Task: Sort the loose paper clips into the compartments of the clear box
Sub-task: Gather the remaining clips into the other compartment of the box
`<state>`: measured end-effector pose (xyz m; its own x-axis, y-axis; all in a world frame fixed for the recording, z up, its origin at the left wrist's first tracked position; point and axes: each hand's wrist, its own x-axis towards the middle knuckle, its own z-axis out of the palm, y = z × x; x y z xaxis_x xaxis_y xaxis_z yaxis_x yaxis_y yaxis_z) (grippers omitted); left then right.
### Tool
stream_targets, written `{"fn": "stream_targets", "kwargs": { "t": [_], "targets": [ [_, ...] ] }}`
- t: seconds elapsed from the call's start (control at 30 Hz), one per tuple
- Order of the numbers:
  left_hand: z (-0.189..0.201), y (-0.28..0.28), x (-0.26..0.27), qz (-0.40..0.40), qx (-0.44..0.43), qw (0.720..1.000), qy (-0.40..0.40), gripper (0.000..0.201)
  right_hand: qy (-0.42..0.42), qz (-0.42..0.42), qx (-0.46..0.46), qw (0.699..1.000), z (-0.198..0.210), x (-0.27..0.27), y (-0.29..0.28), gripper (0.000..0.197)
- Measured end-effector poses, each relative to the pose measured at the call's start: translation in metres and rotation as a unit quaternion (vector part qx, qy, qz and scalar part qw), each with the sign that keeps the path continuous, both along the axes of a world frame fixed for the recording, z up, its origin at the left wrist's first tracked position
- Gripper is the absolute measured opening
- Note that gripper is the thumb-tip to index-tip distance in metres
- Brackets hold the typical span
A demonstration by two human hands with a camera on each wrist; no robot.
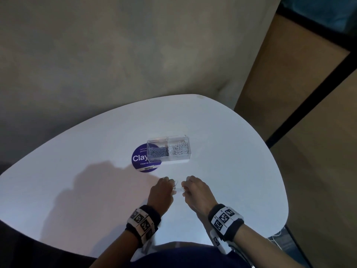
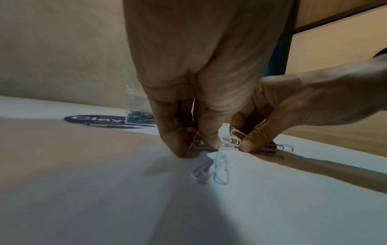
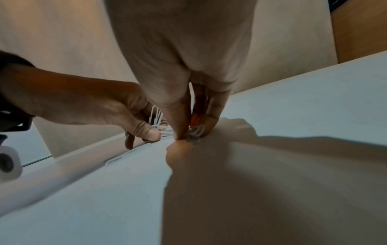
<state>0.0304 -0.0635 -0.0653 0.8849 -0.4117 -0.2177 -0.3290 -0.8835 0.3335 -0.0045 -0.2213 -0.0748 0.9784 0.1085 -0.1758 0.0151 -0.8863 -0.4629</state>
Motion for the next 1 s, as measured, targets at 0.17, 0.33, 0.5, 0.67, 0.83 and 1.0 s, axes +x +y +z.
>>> {"fn": "stream_targets", "kwargs": {
  "t": [0.17, 0.33, 0.5, 0.67, 0.83, 1.0],
  "targets": [
    [0.007, 0.005, 0.002, -0.011, -0.028, 1.0, 0.003, 0.002, 0.005, -0.003, 0.0, 1.0, 0.009, 0.006, 0.002, 0.017],
    [0.016, 0.008, 0.01, 0.014, -0.07, 0.997, 0.009, 0.026, 0.044, -0.055, 0.086, 0.994, 0.021, 0.016, -0.006, 0.022],
    [0.028, 0.016, 0.03, 0.071, -0.145, 0.987, 0.013, 0.029, 0.029, -0.128, 0.18, 0.975, 0.056, 0.037, -0.016, 0.021],
    [0.065, 0.013, 0.053, 0.052, -0.169, 0.984, -0.027, 0.025, -0.028, -0.123, 0.192, 0.973, 0.083, 0.09, -0.024, 0.019],
    [0.084, 0.006, 0.078, 0.108, -0.208, 0.97, -0.058, 0.048, -0.04, -0.106, 0.152, 0.982, 0.09, 0.133, -0.017, 0.013],
    [0.089, -0.013, 0.104, 0.118, -0.121, 0.985, -0.018, 0.045, -0.043, -0.108, 0.144, 0.983, 0.08, 0.132, -0.026, 0.026]
  ]
}}
